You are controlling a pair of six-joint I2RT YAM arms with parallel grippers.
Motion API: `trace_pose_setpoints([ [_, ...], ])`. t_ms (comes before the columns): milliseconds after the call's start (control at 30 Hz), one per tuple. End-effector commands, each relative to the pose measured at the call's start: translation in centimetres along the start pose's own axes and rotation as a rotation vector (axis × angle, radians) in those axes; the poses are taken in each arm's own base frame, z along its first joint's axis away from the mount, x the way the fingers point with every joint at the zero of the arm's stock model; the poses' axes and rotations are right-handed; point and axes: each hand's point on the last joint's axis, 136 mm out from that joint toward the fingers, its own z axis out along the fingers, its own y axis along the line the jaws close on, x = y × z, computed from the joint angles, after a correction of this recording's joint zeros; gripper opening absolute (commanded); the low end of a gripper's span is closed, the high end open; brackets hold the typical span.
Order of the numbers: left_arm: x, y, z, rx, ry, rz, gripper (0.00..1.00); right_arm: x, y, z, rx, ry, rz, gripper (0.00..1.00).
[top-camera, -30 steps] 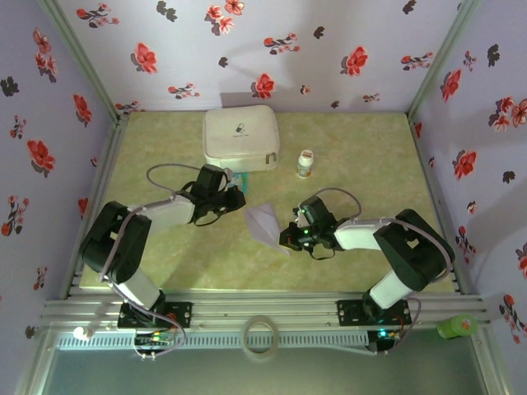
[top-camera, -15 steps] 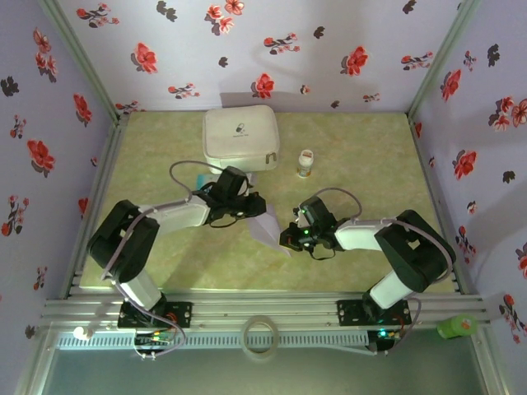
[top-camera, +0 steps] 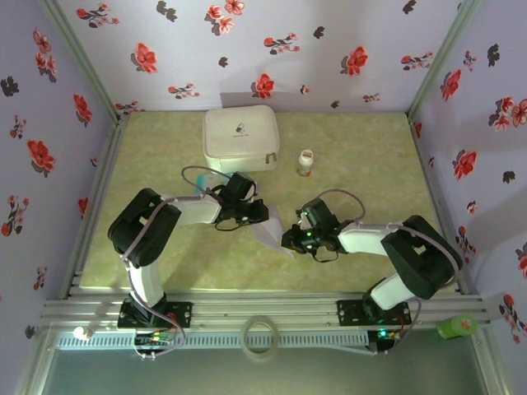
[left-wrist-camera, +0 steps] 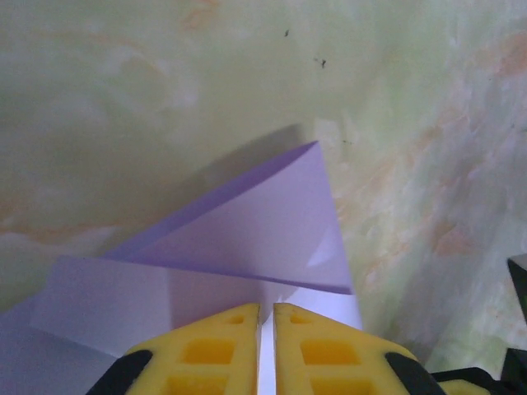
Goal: Fold a paper plane with a square sheet of paper (pick it up from the middle)
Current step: Fourth fold the wing at the center of the table, then turn over the paper at the center of the table.
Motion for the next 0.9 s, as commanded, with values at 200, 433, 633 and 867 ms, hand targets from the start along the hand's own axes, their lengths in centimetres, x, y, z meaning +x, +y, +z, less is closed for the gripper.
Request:
trace_pose_setpoints([
  [200,0.8,1.3,0.3,-0.035,0.009,-0.026,0.12,-0.1,-1.8,-4.6,0.129,-0.148,0.068,0.30],
  [433,0.7,1.3,0.4,-0.029,0.002,-0.041,0.12,0.6,-3.4,-7.0,0.120,-0.265,0.223,0.39],
  [633,0.5,1.4,0.2,-0.025,0.006,-0.041,0.12,1.3,-3.8,-7.5,0.081,-0.283,0.273,0.41],
  [867,0.3,1.7,0.2,-0.016,0.020,-0.057,0.12,1.6,-2.6,-6.7,0.066,-0.207,0.269,0.44],
])
